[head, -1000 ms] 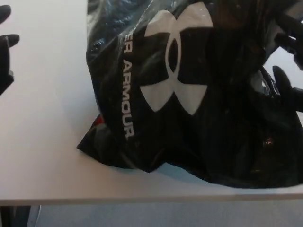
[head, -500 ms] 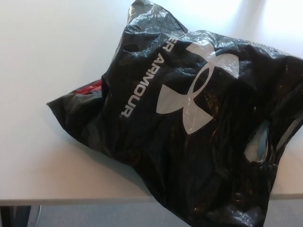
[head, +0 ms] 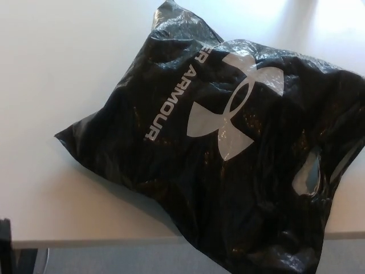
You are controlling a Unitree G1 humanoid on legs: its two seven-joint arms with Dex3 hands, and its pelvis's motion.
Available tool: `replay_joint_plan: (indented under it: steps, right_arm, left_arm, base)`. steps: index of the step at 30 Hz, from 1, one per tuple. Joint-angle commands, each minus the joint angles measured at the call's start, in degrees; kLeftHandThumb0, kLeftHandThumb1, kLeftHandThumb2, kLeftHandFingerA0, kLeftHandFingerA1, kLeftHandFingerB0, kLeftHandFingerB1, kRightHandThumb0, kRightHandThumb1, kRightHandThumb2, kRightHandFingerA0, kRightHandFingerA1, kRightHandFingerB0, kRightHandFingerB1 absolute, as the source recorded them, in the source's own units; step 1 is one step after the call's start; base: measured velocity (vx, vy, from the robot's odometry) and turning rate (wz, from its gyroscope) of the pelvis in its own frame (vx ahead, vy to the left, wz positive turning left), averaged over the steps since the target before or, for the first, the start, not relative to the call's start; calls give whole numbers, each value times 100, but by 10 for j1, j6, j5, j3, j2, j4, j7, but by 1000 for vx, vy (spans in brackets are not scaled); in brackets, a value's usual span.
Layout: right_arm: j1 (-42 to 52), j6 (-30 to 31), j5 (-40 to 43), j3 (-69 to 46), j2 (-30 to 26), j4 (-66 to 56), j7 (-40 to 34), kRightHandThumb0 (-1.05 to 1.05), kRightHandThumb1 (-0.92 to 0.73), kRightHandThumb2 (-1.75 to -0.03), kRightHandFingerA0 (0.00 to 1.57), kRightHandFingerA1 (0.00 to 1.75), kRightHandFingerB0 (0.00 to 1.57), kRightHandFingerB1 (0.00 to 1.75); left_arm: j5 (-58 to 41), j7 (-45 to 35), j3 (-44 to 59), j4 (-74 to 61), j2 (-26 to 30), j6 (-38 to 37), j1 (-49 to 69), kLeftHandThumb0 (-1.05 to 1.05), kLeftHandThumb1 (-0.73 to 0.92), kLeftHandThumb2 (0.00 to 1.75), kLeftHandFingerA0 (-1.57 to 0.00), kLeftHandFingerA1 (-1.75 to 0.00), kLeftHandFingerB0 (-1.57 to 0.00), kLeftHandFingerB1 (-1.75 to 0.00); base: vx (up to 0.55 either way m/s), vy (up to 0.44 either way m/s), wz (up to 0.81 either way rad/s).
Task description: A plastic bag is kept in the middle of the desk and the robot uses both its hands to grab the bag from the left and right and brings its hands close together to compress the bag
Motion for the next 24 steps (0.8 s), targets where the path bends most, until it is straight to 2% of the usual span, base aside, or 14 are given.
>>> replay_joint_plan:
  steps: [1, 3, 4, 5, 8, 9, 10, 12, 13, 14, 15, 18, 20, 24]
  right_arm:
    - [68, -155, 20, -4, 41, -32, -6, -38, -49, -110, 3, 52, 0, 49]
    - [88, -157, 38, -4, 24, 13, 17, -83, -88, -68, 11, 36, 11, 24]
    - [103, -161, 47, -2, 10, 43, 35, -90, -73, -110, 1, 39, 13, 23]
    - [112, -170, 47, 2, 7, 60, 41, -85, -69, -107, 1, 39, 11, 26]
    - [159, -196, 35, 20, -1, 121, 64, -86, -70, -105, 7, 26, 8, 17]
    - [181, -185, 19, 25, -3, 128, 66, -89, -69, -106, 9, 18, 8, 12]
    - [190, -184, 13, 25, -3, 134, 65, -94, -71, -106, 8, 13, 8, 10]
    - [210, -192, 7, 36, -6, 164, 70, -76, -81, -64, 0, 25, 1, 24]
    - [214, -201, 2, 43, -9, 191, 73, -79, -64, -102, 0, 24, 0, 23]
    - [215, -206, -14, 44, -2, 215, 65, -81, -65, -102, 0, 25, 1, 25]
    - [214, -214, -32, 43, 1, 247, 57, -81, -67, -102, 0, 25, 0, 24]
    - [189, -231, -53, 40, 4, 304, 38, -82, -71, -105, 0, 21, 0, 20]
    - [173, -231, -61, 36, 5, 316, 25, -78, -71, -105, 0, 22, 0, 21]
    - [170, -252, -63, 38, 13, 336, 17, -77, -72, -105, 0, 22, 0, 20]
  left_arm:
    - [1, -19, -38, 28, -39, -208, 94, -75, 92, 76, -18, -42, -16, -30]
    - [-7, -31, -53, 49, -31, -225, 124, -34, 55, 114, -3, -51, 0, -48]
    - [-6, -34, -44, 79, -24, -245, 124, -78, 92, 72, -18, -44, -15, -29]
    - [1, -33, -30, 94, -21, -256, 122, -34, 56, 115, -2, -51, 0, -49]
    - [-40, -59, -52, 140, 16, -262, 156, -35, 54, 113, -1, -51, 0, -48]
    - [-35, -54, -47, 160, 10, -271, 160, -76, 92, 75, -18, -36, -16, -28]
    - [-40, -59, -53, 164, 15, -264, 168, -35, 54, 113, -1, -50, 0, -48]
    - [-49, -66, -62, 195, 18, -253, 191, -79, 92, 73, -20, -38, -16, -28]
    - [-50, -67, -63, 227, 20, -270, 190, -35, 54, 113, -2, -50, 0, -47]
    - [-55, -69, -67, 241, 20, -262, 193, -79, 92, 72, -21, -35, -17, -27]
    - [-52, -73, -65, 269, 27, -269, 191, -83, 84, 115, -2, -43, -10, -38]
    - [-55, -82, -60, 343, 50, -295, 166, -75, 92, 73, -10, -31, -15, -26]
    - [-72, -84, -65, 382, 51, -295, 148, -33, 59, 115, -1, -50, 0, -47]
    - [-70, -81, -57, 425, 59, -302, 133, -74, 92, 77, -11, -34, -13, -27]
  base:
    - [0, 0, 0]
    - [0, 0, 0]
    - [0, 0, 0]
    - [0, 0, 0]
    - [0, 0, 0]
    - [0, 0, 0]
    - [0, 0, 0]
    - [0, 0, 0]
    - [0, 0, 0]
    - [0, 0, 0]
    - [0, 0, 0]
    - [0, 0, 0]
    - [0, 0, 0]
    - [0, 0, 0]
